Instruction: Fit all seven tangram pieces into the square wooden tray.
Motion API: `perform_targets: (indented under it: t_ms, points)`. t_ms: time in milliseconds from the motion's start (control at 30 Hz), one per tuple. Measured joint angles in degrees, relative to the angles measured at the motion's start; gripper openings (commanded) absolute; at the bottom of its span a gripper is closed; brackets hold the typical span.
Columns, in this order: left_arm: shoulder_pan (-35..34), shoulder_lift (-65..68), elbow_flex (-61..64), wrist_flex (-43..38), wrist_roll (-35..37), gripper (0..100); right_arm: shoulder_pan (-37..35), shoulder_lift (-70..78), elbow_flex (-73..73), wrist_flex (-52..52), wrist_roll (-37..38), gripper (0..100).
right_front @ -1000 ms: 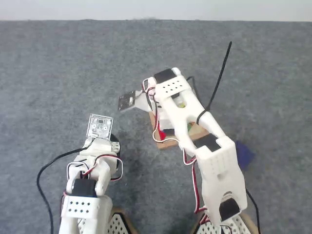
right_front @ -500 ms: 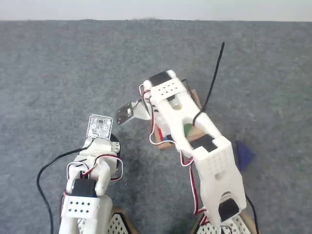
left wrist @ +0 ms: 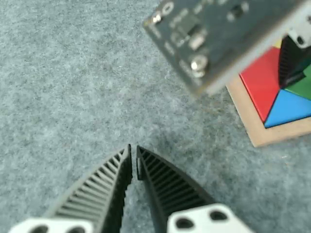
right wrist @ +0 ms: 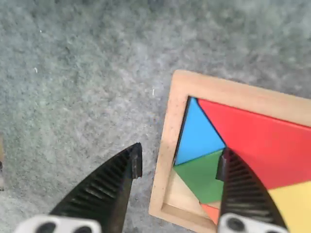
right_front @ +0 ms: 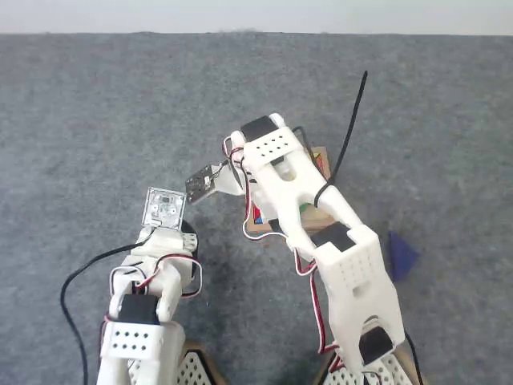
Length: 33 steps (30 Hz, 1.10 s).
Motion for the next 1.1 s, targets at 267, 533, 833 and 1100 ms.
perform_targets:
  t_ms: [267,533,833,1100]
  points:
    - [0.00,0.00,0.00,0.00,0.00,2,0.18,0.00,-3.96,0.18,-3.25,26.6]
    - [0.00,0.00,0.00,0.00,0.00,2,6.24,-0.70,-6.95,0.35,-11.87,26.6]
    - [0.00,0.00,0.00,0.00,0.00,2,13.45,-18.46,-1.32,0.44,-40.62,26.6]
    - [0.00,0.00,0.00,0.00,0.00,2,25.05,-39.56,32.70,-0.97,-43.69,26.6]
